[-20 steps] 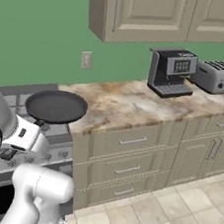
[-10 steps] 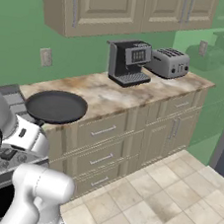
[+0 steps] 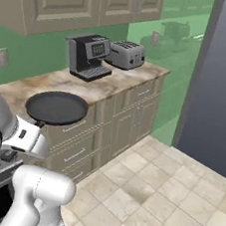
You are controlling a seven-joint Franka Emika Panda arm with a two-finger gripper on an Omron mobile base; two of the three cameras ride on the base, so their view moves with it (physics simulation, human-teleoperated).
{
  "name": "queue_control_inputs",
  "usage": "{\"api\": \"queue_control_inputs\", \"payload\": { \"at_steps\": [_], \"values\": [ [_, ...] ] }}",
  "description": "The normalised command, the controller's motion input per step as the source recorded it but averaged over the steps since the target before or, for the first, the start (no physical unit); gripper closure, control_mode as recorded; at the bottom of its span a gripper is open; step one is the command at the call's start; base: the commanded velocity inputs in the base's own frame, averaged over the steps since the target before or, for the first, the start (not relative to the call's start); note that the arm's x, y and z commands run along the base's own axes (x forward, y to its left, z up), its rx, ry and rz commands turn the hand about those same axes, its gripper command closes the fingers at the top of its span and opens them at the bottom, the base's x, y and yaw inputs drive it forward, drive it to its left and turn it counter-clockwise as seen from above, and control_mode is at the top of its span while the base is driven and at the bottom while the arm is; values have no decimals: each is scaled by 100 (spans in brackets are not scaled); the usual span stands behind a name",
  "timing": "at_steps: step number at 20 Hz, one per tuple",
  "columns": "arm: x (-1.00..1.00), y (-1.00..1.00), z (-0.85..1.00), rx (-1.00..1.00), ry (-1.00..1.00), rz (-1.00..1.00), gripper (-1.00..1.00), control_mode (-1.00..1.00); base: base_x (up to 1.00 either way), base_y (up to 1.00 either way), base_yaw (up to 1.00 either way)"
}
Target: Move the pot and pan from the stove into the sink.
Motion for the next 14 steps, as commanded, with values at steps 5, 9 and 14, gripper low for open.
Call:
{"api": "queue_control_inputs", "payload": {
  "at_steps": [5,9,14],
  "values": [
    [0,0,0,0,0,0,100,100,0,-17,-42],
    [0,0,0,0,0,0,100,100,0,-17,-42],
    [0,0,0,0,0,0,100,100,0,-16,-43]
  ]
}}
